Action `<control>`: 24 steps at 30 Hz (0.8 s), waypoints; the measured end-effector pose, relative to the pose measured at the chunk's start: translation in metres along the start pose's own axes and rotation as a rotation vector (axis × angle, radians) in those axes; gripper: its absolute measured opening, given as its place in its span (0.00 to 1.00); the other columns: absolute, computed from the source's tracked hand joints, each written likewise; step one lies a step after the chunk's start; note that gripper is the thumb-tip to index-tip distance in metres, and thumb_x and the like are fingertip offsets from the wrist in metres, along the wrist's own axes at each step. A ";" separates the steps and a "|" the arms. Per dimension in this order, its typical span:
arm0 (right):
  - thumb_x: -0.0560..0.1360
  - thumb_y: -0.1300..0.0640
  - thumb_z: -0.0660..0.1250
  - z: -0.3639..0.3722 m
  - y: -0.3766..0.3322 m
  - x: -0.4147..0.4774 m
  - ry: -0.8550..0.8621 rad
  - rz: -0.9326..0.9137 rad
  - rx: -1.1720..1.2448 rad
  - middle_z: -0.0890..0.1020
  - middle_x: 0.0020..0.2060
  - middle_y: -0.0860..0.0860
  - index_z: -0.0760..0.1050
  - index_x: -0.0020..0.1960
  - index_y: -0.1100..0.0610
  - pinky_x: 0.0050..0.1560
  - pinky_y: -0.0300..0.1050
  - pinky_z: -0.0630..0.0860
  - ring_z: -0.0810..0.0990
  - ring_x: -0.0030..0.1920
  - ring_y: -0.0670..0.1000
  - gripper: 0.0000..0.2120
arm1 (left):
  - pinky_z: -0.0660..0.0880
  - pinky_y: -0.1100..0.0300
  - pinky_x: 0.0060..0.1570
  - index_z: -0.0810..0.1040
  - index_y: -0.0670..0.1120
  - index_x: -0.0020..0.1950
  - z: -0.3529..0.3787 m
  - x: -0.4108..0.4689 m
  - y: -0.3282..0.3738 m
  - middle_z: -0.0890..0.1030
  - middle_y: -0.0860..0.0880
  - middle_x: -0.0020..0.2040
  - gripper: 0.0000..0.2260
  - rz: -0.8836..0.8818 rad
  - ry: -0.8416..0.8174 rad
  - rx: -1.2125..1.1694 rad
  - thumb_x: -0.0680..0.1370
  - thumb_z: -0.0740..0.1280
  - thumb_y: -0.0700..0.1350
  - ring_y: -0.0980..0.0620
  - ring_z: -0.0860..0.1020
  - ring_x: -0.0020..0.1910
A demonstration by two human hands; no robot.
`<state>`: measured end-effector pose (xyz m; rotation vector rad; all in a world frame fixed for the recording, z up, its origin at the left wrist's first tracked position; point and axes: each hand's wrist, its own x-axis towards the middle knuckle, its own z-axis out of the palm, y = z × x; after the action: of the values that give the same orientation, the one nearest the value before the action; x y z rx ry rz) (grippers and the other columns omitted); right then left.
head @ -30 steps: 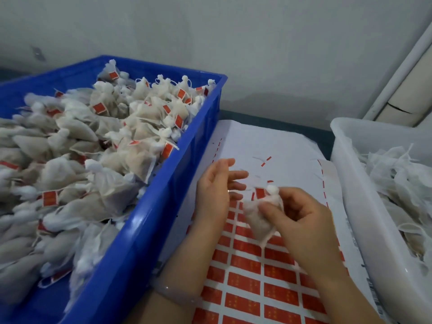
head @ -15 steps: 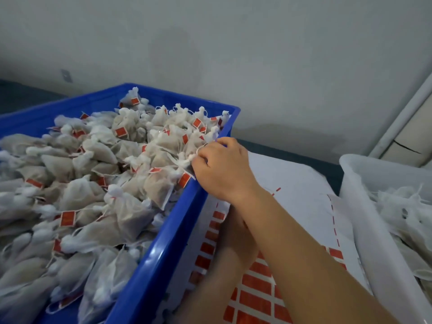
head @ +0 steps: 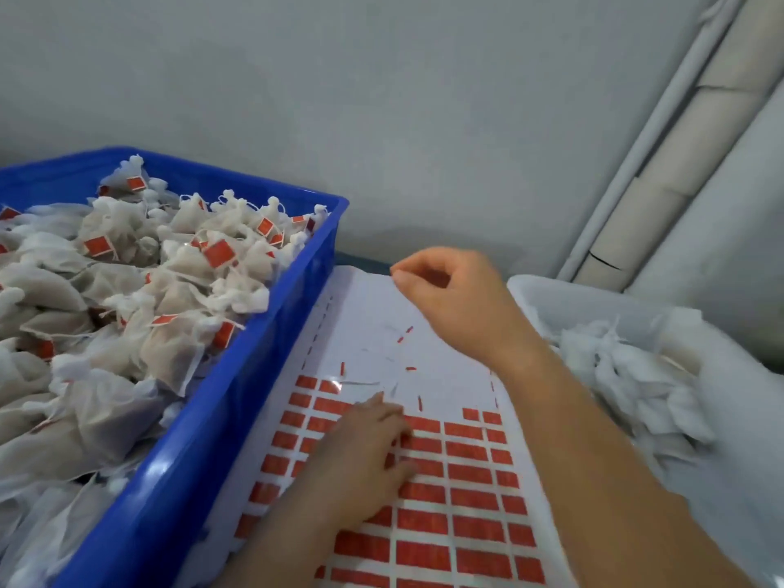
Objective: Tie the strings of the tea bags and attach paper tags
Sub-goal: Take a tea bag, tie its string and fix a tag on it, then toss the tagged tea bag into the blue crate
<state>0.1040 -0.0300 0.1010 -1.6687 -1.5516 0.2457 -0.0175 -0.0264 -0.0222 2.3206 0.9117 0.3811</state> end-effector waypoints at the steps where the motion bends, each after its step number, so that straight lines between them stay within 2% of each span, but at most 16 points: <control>1: 0.74 0.54 0.66 -0.023 0.014 -0.003 -0.004 0.082 -0.092 0.80 0.36 0.39 0.78 0.41 0.47 0.40 0.32 0.72 0.78 0.39 0.40 0.05 | 0.50 0.55 0.72 0.65 0.59 0.70 0.002 0.002 -0.003 0.59 0.61 0.73 0.21 0.002 -0.014 0.017 0.77 0.62 0.56 0.61 0.50 0.74; 3: 0.74 0.57 0.66 -0.067 0.044 -0.009 -0.031 0.278 -0.300 0.82 0.41 0.45 0.79 0.44 0.50 0.44 0.39 0.74 0.79 0.42 0.45 0.04 | 0.50 0.52 0.72 0.64 0.60 0.70 0.005 0.003 -0.001 0.58 0.62 0.74 0.21 -0.025 -0.035 0.062 0.77 0.62 0.56 0.60 0.48 0.74; 6: 0.73 0.61 0.66 -0.118 0.087 -0.024 -0.213 0.537 -0.559 0.81 0.47 0.50 0.80 0.49 0.55 0.40 0.39 0.73 0.78 0.44 0.49 0.07 | 0.50 0.49 0.72 0.64 0.61 0.69 0.010 0.003 -0.002 0.57 0.62 0.74 0.21 -0.048 0.000 0.078 0.76 0.62 0.57 0.57 0.48 0.75; 9: 0.70 0.59 0.72 -0.144 0.113 -0.051 -0.443 0.735 -0.515 0.83 0.45 0.54 0.80 0.47 0.54 0.37 0.39 0.77 0.80 0.41 0.49 0.06 | 0.50 0.49 0.73 0.66 0.62 0.67 0.010 0.005 -0.003 0.59 0.62 0.73 0.20 -0.044 -0.016 0.063 0.76 0.63 0.57 0.58 0.50 0.75; 12: 0.64 0.50 0.76 -0.160 0.121 -0.072 -0.441 0.732 -0.417 0.85 0.38 0.51 0.82 0.43 0.52 0.33 0.36 0.75 0.80 0.36 0.43 0.10 | 0.50 0.51 0.74 0.68 0.63 0.65 0.011 0.006 -0.004 0.61 0.63 0.73 0.18 -0.025 -0.005 0.082 0.75 0.64 0.57 0.60 0.52 0.74; 16: 0.56 0.42 0.79 -0.156 0.124 -0.077 -0.565 0.822 -0.551 0.82 0.29 0.43 0.80 0.39 0.50 0.28 0.37 0.71 0.79 0.32 0.42 0.17 | 0.50 0.52 0.73 0.69 0.62 0.65 0.014 0.006 -0.005 0.61 0.63 0.72 0.18 -0.032 0.015 0.096 0.75 0.64 0.57 0.60 0.52 0.74; 18: 0.59 0.46 0.79 -0.149 0.127 -0.074 -0.591 0.863 -0.599 0.80 0.25 0.43 0.80 0.39 0.51 0.26 0.36 0.70 0.79 0.30 0.42 0.15 | 0.51 0.52 0.73 0.69 0.63 0.64 0.015 0.007 -0.006 0.61 0.62 0.72 0.17 -0.038 0.012 0.107 0.75 0.64 0.57 0.60 0.53 0.73; 22: 0.65 0.60 0.76 -0.149 0.130 -0.073 -0.526 0.886 -0.624 0.82 0.28 0.50 0.82 0.41 0.57 0.25 0.35 0.70 0.78 0.27 0.44 0.06 | 0.53 0.51 0.72 0.70 0.62 0.63 0.014 0.009 -0.006 0.62 0.62 0.72 0.16 -0.038 0.011 0.091 0.76 0.64 0.56 0.60 0.54 0.73; 24: 0.66 0.63 0.72 -0.155 0.127 -0.077 -0.480 0.901 -0.598 0.82 0.29 0.55 0.82 0.43 0.62 0.26 0.36 0.70 0.77 0.26 0.48 0.06 | 0.55 0.51 0.72 0.71 0.62 0.63 0.015 0.007 -0.006 0.63 0.62 0.72 0.16 -0.042 0.014 0.088 0.76 0.64 0.56 0.59 0.55 0.73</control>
<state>0.2799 -0.1526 0.0864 -2.8958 -1.1212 0.7424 -0.0086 -0.0245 -0.0372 2.3766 1.0005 0.3461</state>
